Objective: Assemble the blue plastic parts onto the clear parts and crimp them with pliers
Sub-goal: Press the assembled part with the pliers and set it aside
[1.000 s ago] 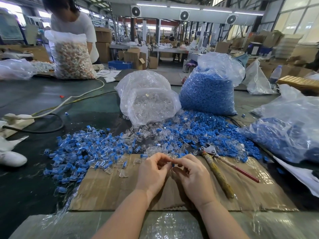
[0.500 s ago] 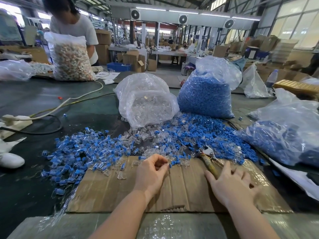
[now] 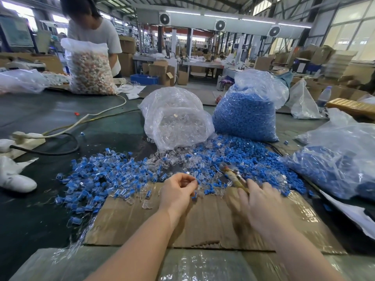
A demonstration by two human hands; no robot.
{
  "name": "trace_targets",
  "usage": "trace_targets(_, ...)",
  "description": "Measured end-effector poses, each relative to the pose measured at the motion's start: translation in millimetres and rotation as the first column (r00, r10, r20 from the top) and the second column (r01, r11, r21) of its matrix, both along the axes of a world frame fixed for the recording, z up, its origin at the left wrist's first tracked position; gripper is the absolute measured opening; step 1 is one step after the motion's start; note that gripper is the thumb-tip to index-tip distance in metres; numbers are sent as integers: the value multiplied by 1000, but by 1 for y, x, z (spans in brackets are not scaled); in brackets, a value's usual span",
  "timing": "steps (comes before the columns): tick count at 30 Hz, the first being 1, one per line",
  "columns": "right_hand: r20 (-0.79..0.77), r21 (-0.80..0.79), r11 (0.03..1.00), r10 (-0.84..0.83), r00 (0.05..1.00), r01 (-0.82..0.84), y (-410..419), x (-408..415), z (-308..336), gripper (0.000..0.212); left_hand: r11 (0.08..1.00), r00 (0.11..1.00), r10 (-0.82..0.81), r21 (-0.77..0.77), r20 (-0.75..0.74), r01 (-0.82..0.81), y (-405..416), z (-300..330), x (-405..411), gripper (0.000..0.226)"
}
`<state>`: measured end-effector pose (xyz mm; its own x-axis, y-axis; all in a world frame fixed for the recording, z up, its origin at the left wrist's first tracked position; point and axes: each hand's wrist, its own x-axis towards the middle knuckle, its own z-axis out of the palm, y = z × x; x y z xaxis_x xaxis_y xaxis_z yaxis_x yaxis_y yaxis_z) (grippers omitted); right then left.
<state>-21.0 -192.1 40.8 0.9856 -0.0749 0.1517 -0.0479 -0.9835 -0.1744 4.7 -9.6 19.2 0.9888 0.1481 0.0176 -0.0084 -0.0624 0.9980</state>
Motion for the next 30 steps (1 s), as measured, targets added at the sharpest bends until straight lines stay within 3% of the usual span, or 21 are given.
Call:
trace_targets(2, -43, 334, 933, 157, 987, -134, 13, -2, 12, 33, 996, 1000, 7, -92, -30, -10, 0, 7, 3, 8)
trace_targets(4, -146, 640, 762, 245, 958, -97, 25, -5, 23, 32, 986, 998, 32, -160, -60, -42, 1, 13, 6, 8)
trace_targets(7, -292, 811, 578, 271, 917, 88, 36, -10, 34, 26, 979, 991, 81, -180, -106, -100, 8, 18, 13, 7)
trace_targets(10, -387, 828, 535, 331, 861, 167, 40, -7, 38, 26, 976, 983, 122, -162, -140, -145, 17, 18, 18, 5)
trace_targets(13, -414, 821, 553, 411, 812, 139, 40, -3, 39, 9, 973, 977, 131, -165, -168, -159, 23, 18, 21, 5)
trace_targets(17, -450, 752, 654, 420, 788, 81, 40, 3, 36, 14, 971, 974, 135, -172, -181, -166, 27, 20, 23, 5)
trace_targets(21, -459, 717, 696, 436, 774, 34, 40, 6, 35, 17, 971, 974, 126, -177, -189, -160, 30, 22, 24, 8)
trace_targets(30, -461, 752, 655, 442, 769, 75, 37, 6, 31, 26, 970, 971, 107, -191, -211, -149, 30, 19, 24, 7)
